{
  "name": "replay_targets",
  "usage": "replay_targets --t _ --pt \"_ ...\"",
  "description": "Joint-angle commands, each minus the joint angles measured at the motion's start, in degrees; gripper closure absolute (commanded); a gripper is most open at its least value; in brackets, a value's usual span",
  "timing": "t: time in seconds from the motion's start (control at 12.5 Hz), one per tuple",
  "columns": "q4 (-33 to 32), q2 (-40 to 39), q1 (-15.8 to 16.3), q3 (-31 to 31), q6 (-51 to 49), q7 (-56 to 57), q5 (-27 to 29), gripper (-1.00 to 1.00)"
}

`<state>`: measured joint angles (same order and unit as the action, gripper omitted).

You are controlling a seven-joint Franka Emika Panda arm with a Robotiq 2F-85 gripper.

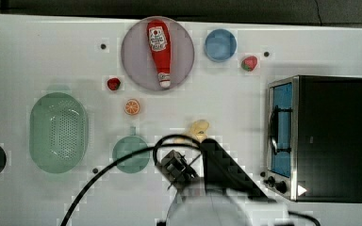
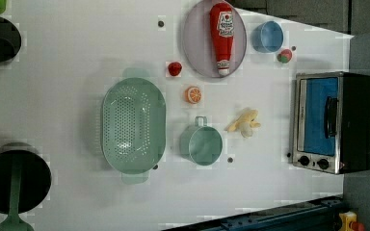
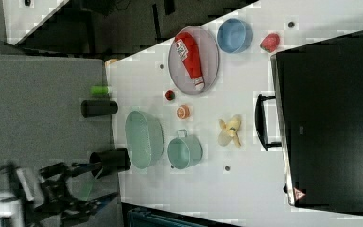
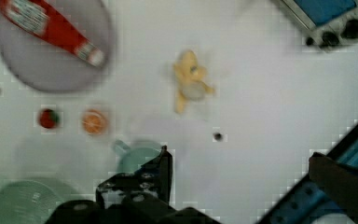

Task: Pick banana from table and place on oven.

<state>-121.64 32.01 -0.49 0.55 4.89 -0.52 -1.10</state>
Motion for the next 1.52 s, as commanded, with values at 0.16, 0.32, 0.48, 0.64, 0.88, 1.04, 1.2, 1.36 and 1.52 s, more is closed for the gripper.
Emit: replay_targets --t 0.16,0.32,0.48,0.64,0.88,1.04,1.2,1.36,1.52 --pt "-1.72 -5.72 -0.22 0.90 1.60 -2.72 -0.95 -1.00" --pt "-4.55 -7.79 -0.22 0.86 6.79 -2.72 -0.95 -1.00" --pt "-7.92 -10.68 -0.21 0.73 13.24 -2.72 -0.95 -1.00" --pt "-11.10 -14.23 -0.21 0.64 20.41 -2.73 -0.95 -1.00" --pt "-14.90 -20.62 -0.25 0.81 31.20 -2.72 -0.95 -1.00" --pt "-16.52 -25.31 -0.26 0.82 37.34 -2.72 -0.95 -1.00" --pt "-17.20 -30.11 -0.25 0.76 41.61 -2.73 -0.94 -1.00" --pt "-17.32 -34.90 -0.28 0.85 45.19 -2.73 -0.94 -1.00" --pt "-17.43 -39.37 -0.29 0.87 48.51 -2.73 -0.94 -1.00"
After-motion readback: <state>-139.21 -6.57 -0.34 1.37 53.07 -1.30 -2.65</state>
